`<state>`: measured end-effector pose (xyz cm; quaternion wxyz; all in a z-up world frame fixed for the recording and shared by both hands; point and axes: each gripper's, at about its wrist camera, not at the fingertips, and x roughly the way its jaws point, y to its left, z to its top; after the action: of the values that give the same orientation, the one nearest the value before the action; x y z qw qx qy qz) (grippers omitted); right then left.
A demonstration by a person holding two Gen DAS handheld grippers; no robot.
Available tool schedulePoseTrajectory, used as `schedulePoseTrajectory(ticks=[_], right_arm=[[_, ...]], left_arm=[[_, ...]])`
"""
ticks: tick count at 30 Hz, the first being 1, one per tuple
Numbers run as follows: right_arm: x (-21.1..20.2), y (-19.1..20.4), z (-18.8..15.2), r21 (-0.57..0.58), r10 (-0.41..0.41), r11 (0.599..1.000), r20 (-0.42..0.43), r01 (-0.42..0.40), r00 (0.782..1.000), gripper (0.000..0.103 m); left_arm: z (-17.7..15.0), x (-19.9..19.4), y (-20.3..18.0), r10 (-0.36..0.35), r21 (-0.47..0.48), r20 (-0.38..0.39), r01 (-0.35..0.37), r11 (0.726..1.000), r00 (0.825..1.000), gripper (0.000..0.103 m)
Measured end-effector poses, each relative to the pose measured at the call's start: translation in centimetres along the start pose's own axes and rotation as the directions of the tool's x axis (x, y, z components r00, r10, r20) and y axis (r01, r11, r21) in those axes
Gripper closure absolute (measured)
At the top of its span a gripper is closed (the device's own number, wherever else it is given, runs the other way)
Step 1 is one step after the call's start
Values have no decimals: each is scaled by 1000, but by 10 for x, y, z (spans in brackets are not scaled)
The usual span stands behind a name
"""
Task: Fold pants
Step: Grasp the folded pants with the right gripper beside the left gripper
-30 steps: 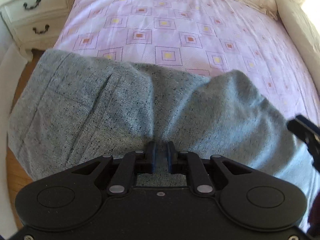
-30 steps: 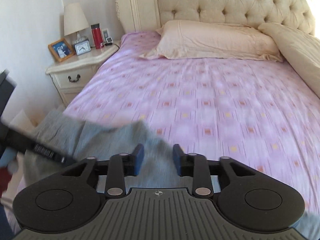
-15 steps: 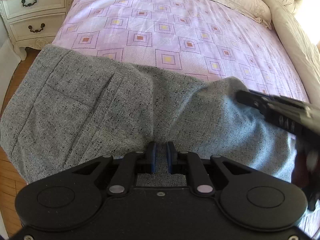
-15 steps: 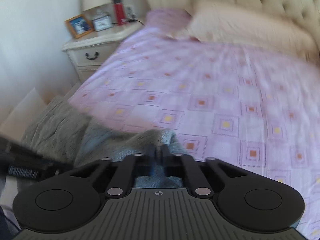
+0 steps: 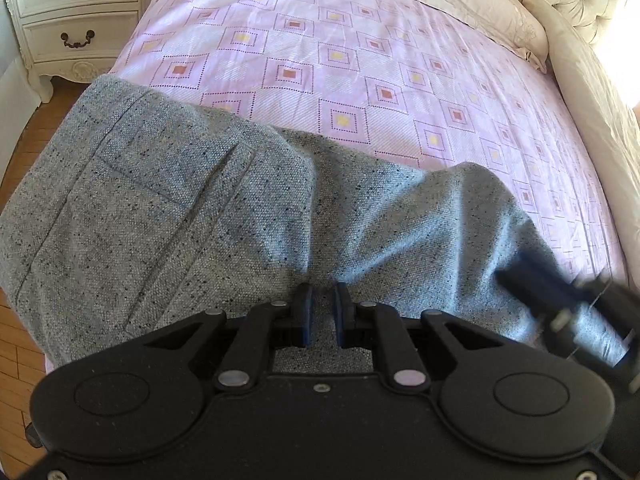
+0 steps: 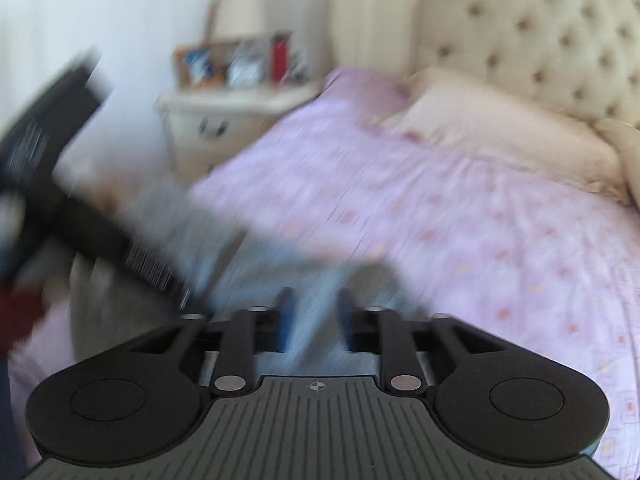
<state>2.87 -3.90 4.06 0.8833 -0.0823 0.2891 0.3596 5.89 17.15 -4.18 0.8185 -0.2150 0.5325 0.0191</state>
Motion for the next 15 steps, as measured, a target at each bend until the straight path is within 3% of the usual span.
schedulePoseTrajectory(ticks=[3,7,11,15], right_arm=[[18,-25,17,102,-25,994,2,24,1000,66],[55,-49,22,224,-4,974,-111,29,994,66],[66,-37,5,228,103,972,-231,-49,968,66],[55,-16,-10,204,146,974,-234,-99,961,65]], left_arm=[[0,2,-4,10,13,4,-10,1000,1000,84],[0,2,-3,6,11,5,-6,1000,1000,84],[0,2,0,-8,-5,3,8,1000,1000,84],[0,1,3,-17,-12,3,17,1000,1000,84]])
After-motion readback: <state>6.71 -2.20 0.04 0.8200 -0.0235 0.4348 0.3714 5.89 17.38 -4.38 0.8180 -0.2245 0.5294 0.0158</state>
